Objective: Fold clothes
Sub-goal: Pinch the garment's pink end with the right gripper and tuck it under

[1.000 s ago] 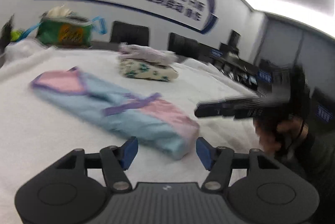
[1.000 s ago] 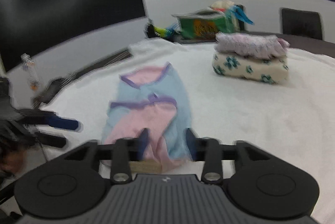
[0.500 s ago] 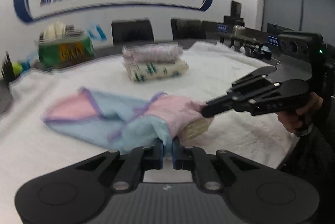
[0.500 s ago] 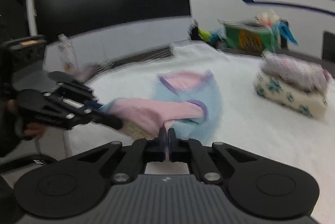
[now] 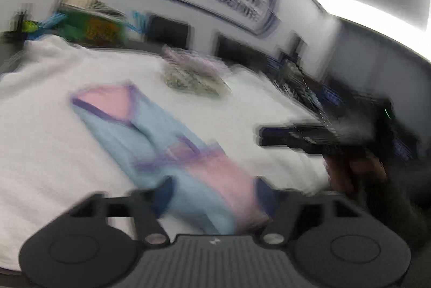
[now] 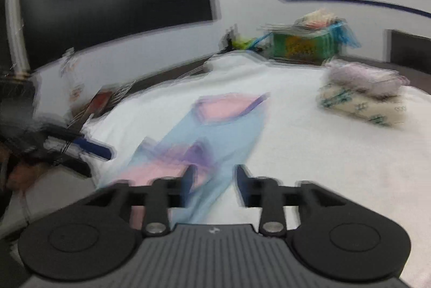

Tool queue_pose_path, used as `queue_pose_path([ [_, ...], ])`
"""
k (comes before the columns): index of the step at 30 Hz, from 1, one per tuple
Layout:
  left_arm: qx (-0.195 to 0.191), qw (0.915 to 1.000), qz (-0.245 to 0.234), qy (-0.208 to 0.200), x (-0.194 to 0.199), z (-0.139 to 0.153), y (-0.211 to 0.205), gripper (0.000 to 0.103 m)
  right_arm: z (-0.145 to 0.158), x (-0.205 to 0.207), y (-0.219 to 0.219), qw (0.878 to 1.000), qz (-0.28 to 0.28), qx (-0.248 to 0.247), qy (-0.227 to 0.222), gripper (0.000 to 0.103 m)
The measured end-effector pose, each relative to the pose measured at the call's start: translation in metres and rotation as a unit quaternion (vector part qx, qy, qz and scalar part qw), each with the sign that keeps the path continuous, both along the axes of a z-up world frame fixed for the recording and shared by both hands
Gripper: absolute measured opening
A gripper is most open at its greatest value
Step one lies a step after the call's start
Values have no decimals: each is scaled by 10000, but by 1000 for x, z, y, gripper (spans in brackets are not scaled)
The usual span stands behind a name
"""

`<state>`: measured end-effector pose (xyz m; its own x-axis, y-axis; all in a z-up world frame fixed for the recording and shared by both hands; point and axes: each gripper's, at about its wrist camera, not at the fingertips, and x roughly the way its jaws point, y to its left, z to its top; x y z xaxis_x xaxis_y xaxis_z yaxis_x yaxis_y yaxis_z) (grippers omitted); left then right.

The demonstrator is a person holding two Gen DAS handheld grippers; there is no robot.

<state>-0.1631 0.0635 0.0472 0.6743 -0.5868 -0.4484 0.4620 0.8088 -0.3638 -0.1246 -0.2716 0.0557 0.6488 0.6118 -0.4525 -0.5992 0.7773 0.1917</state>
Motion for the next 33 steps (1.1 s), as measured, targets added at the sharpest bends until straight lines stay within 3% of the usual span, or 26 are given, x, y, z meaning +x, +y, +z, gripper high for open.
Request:
queue_pose_path([
  [3,40,9993,363,107,16,-7,-9,74,-1,19,2,9982,-351,446,208,45],
  [8,-84,9980,411,474,24,-19,-11,73,-16,31,29,9985,-303,216,404,44],
  [11,-159,9969,466,612,29,-24,-11,73,-14,32,29,9984,-192,334,417,45],
  [13,-81,9950,511,856,33,-23,-14,53,-17,41,34,9971,-141,347,668,45],
  [17,-53,9947,576,853,23,-22,-12,50,-25,38,44,9949,107,206,985,44],
  [18,-78,9955,527,788,21,-21,-12,43,-25,33,44,9947,225,225,980,44],
  [19,-113,9958,503,757,21,-22,-13,16,-25,31,44,9942,323,250,997,38],
  [20,-148,9959,500,742,23,-23,-13,0,-27,30,47,9933,409,229,1054,28],
  [21,-183,9960,496,727,24,-23,-14,1,-30,31,54,9927,490,117,1094,5],
  [23,-291,9972,448,526,27,-19,-14,0,-30,30,66,9946,475,-140,914,3],
  [25,-597,9972,337,284,33,-11,-9,0,-21,30,67,9966,454,-91,685,2],
  [29,-754,9942,753,154,57,-13,-7,2,1,37,64,9992,302,128,222,2],
  [30,-749,9936,800,284,64,-17,-7,18,-2,44,67,9996,207,87,181,3],
  [31,-730,9928,813,490,71,-23,-7,43,-5,50,70,9998,110,44,143,9],
  [32,-739,9913,844,690,75,-29,-6,54,-13,59,75,9996,78,-106,245,13],
  [33,-805,9896,909,774,73,-32,-2,60,-18,65,77,9991,39,-253,333,26],
])
